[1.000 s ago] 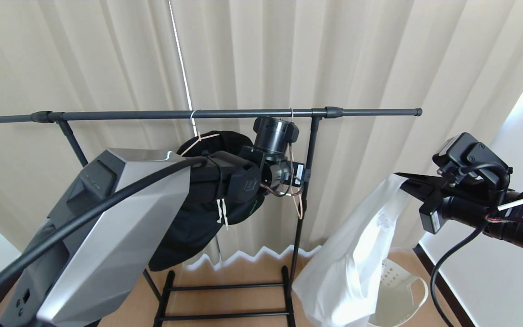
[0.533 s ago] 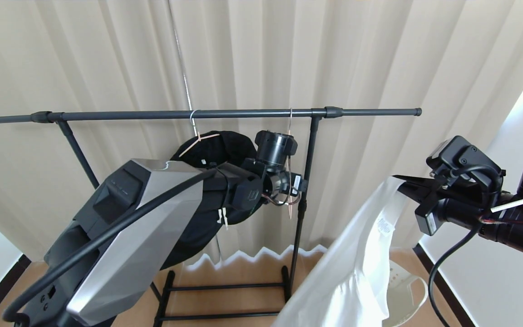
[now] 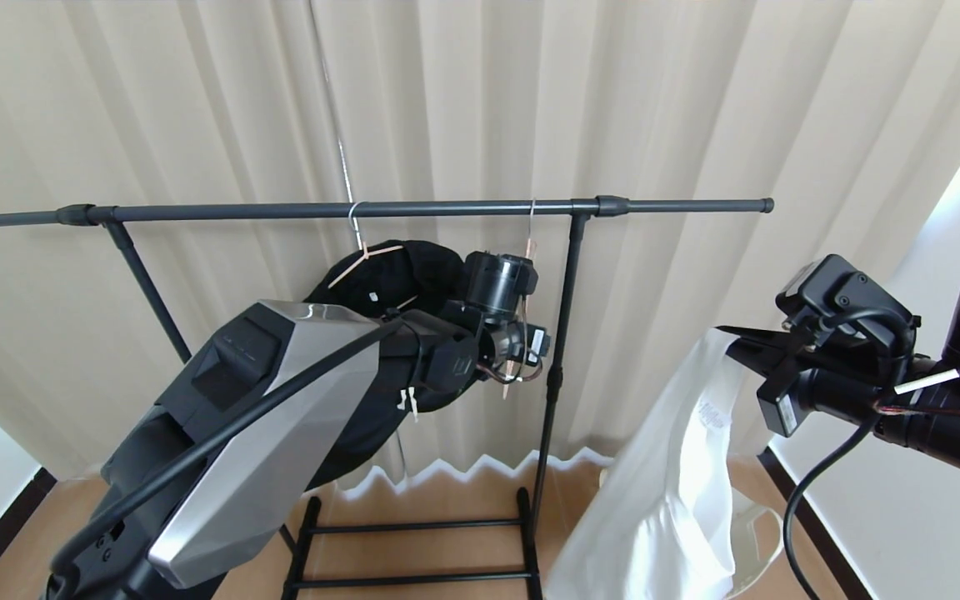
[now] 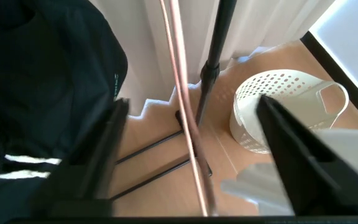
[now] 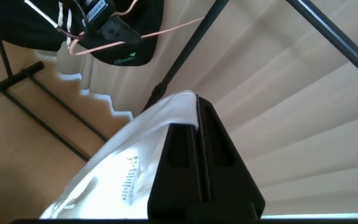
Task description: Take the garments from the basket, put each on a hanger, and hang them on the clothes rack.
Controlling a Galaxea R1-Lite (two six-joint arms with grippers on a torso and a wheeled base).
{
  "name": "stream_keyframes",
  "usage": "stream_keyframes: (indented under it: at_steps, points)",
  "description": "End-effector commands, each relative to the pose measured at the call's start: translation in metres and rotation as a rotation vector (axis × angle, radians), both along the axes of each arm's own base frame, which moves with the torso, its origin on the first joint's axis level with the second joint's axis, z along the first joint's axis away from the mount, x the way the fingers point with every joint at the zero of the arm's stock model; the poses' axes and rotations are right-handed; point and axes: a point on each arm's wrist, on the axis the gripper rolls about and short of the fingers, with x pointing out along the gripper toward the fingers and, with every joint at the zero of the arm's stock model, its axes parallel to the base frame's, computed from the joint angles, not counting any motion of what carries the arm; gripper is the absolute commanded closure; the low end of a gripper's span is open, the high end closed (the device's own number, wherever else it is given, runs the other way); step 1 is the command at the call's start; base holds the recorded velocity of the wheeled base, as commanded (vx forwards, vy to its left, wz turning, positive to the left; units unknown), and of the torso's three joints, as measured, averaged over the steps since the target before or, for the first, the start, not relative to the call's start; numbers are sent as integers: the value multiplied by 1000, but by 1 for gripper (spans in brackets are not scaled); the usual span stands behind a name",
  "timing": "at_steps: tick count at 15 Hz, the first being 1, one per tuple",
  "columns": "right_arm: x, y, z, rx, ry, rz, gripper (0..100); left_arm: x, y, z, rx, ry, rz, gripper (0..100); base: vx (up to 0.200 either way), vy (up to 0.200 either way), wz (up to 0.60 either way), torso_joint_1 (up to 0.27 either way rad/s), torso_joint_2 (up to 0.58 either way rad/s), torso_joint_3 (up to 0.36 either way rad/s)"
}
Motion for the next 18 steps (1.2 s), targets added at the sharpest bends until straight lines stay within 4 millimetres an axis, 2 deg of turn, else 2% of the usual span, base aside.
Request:
stream_keyframes:
  at_steps: [1,6,12,18]
  points:
    - [1,1,-2,-3,8,2,100,1,1,-1,0,2,5,100,0,0,0,0,0,0]
    - [1,1,-4,-5,14,2,100,7,10,3,-5,-5,35,100,0,0,0,0,0,0]
    - [1,1,-4,-5,15,2,100,7,10,8,-12,-31,53,100,0,0,0,0,0,0]
    - [1,1,-4,-5,15,2,100,-3,16,48,-51,-94,72,100,0,0,0,0,0,0]
